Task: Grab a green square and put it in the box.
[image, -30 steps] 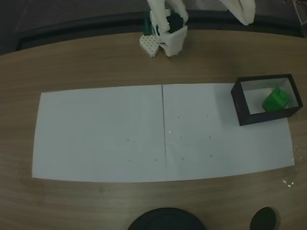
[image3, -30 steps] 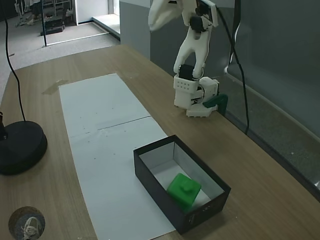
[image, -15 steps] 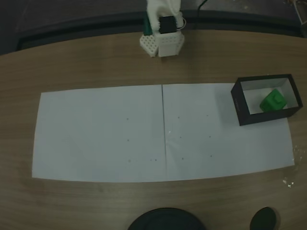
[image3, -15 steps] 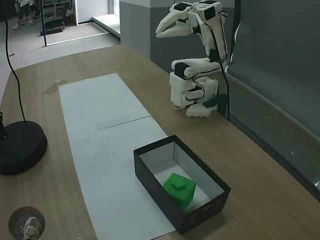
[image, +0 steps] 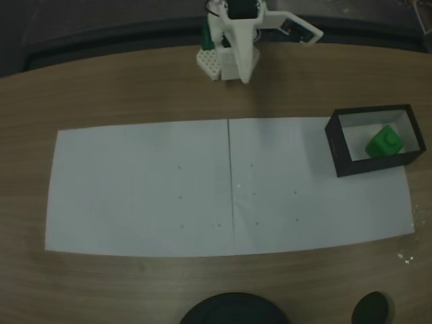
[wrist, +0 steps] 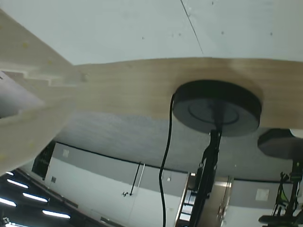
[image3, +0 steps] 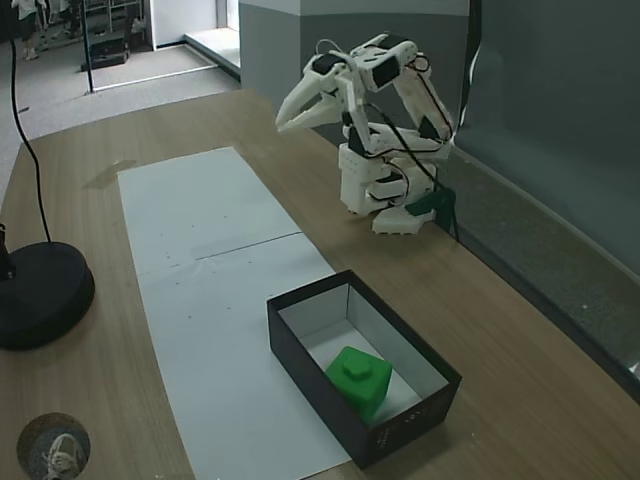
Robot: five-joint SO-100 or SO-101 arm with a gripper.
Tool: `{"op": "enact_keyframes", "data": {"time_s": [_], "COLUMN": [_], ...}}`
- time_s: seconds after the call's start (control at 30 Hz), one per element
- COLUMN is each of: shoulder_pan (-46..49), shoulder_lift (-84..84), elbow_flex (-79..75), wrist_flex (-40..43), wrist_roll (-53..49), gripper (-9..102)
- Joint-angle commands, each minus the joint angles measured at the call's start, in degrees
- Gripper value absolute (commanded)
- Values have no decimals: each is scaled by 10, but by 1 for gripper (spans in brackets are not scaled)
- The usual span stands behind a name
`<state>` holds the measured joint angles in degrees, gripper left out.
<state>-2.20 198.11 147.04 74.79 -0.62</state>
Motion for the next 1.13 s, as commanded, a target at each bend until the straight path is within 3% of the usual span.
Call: {"op": "enact_keyframes", "data": {"time_s": [0.0,0.27,0.53,0.7,0.83,1.1], "shoulder_pan": [4,16,70,70,67,64], "shoulder_lift": [8,6,8,8,8,8], "elbow_flex": [22,101,277,271,248,248], "wrist_flex": [-37,-45,-109,-96,-5,-6], "wrist_roll": [-1,-2,4,4,4,4], "gripper": [0,0,0,0,0,0]}}
